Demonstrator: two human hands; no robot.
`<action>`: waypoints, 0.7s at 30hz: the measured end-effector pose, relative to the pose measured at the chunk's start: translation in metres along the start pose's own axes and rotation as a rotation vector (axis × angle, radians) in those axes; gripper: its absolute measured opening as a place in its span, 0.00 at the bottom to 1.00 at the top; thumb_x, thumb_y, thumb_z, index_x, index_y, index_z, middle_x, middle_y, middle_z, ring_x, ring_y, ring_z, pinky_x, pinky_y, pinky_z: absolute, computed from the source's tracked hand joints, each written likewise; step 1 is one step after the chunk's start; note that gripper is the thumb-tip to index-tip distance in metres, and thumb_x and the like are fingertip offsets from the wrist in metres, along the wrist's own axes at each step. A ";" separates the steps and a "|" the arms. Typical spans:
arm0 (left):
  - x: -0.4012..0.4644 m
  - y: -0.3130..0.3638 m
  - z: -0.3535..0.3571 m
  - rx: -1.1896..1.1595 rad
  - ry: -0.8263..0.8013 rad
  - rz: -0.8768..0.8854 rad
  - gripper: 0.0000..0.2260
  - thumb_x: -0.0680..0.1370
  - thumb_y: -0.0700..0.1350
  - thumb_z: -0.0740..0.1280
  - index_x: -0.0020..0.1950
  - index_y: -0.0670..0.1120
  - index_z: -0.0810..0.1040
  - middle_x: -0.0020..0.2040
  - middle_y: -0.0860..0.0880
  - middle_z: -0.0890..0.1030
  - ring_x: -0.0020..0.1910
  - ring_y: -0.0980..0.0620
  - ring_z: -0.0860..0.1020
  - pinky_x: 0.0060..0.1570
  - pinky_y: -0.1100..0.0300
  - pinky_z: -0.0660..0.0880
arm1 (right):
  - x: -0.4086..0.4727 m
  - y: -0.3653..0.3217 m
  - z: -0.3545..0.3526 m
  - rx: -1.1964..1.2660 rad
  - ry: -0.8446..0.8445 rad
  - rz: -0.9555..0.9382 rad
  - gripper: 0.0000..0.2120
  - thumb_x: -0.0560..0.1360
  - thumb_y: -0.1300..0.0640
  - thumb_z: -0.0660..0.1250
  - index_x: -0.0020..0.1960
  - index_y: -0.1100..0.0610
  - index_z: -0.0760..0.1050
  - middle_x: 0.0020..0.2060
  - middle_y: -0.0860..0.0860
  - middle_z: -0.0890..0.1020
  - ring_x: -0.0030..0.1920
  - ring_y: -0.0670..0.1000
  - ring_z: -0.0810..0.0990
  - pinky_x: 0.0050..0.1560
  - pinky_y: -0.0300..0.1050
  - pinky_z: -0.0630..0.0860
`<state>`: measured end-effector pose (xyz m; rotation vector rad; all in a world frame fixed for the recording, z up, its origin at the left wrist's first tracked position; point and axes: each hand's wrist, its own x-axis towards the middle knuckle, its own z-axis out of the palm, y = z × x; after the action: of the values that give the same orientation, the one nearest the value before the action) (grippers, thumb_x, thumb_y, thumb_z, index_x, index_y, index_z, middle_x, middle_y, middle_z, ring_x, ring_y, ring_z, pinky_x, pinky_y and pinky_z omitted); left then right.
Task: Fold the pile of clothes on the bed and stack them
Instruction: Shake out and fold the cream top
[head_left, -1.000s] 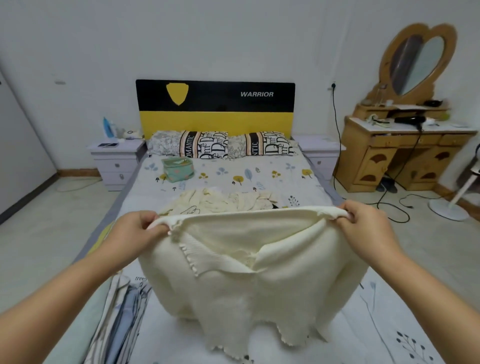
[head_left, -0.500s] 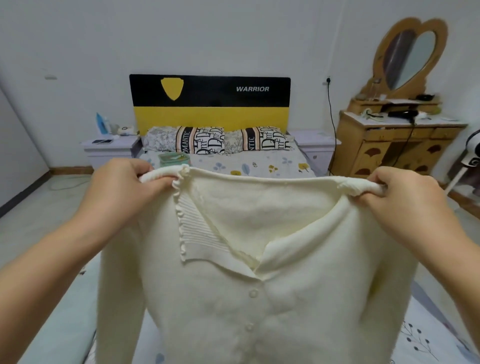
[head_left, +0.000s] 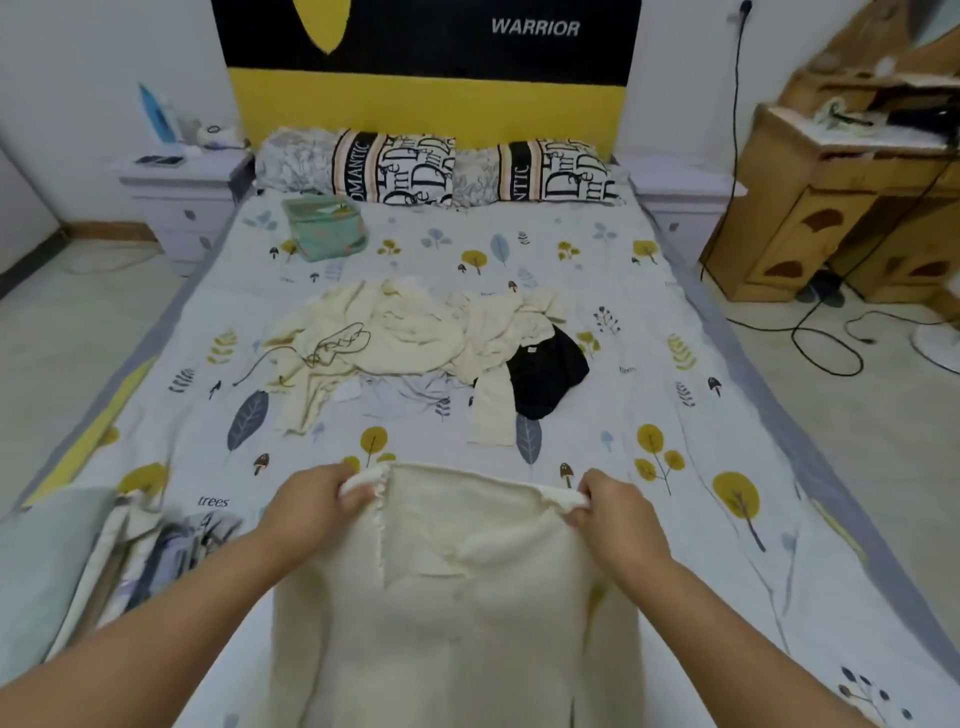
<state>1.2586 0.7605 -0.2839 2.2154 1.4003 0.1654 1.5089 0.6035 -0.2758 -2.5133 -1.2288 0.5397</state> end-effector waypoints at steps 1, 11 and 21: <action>0.010 -0.003 0.012 -0.007 0.007 -0.011 0.16 0.76 0.50 0.66 0.31 0.51 0.65 0.29 0.53 0.69 0.35 0.50 0.71 0.30 0.58 0.59 | 0.013 0.006 0.010 0.018 -0.004 0.006 0.07 0.76 0.56 0.63 0.49 0.59 0.71 0.40 0.52 0.77 0.39 0.52 0.72 0.35 0.43 0.65; 0.089 -0.038 0.109 -0.060 -0.018 -0.177 0.14 0.76 0.46 0.67 0.32 0.49 0.68 0.29 0.52 0.71 0.32 0.52 0.69 0.30 0.61 0.62 | 0.111 0.057 0.107 -0.004 -0.047 0.045 0.09 0.76 0.51 0.61 0.42 0.56 0.70 0.43 0.56 0.81 0.48 0.58 0.76 0.49 0.51 0.71; 0.134 -0.071 0.170 -0.037 -0.133 -0.165 0.09 0.77 0.47 0.66 0.40 0.45 0.71 0.35 0.49 0.74 0.39 0.46 0.73 0.37 0.54 0.66 | 0.155 0.106 0.190 -0.092 -0.056 0.060 0.07 0.80 0.55 0.56 0.47 0.57 0.65 0.43 0.57 0.79 0.46 0.59 0.78 0.38 0.47 0.65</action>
<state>1.3240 0.8412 -0.4866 2.0312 1.4854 -0.0130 1.5836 0.6823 -0.5197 -2.6363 -1.2277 0.5837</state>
